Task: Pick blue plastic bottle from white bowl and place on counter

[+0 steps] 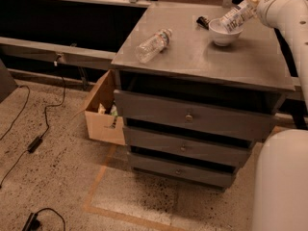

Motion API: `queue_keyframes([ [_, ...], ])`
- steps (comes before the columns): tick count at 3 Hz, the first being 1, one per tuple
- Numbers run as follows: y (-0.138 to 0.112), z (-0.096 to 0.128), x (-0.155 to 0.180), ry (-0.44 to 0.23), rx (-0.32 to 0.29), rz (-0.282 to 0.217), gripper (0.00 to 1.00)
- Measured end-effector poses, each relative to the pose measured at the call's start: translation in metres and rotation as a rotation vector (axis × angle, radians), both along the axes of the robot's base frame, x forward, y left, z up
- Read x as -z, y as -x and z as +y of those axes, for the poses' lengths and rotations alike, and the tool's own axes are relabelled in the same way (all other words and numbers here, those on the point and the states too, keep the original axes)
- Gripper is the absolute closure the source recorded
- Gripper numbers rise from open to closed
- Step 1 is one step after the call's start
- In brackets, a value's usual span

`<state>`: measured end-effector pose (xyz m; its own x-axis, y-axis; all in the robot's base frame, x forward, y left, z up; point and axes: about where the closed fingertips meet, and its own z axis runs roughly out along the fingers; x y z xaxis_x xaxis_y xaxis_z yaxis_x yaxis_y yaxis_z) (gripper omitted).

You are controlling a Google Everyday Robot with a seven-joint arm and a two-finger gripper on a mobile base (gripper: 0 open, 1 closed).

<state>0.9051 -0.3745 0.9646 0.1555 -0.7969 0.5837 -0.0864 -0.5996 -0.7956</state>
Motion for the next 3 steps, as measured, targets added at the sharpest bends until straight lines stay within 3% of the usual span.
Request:
queue_keyframes([
  [1, 0.004, -0.008, -0.03, 0.021, 0.053, -0.051, 0.96],
  [2, 0.017, -0.036, -0.071, 0.052, 0.156, -0.093, 1.0],
  [3, 0.041, -0.061, -0.106, 0.052, 0.267, -0.064, 1.0],
])
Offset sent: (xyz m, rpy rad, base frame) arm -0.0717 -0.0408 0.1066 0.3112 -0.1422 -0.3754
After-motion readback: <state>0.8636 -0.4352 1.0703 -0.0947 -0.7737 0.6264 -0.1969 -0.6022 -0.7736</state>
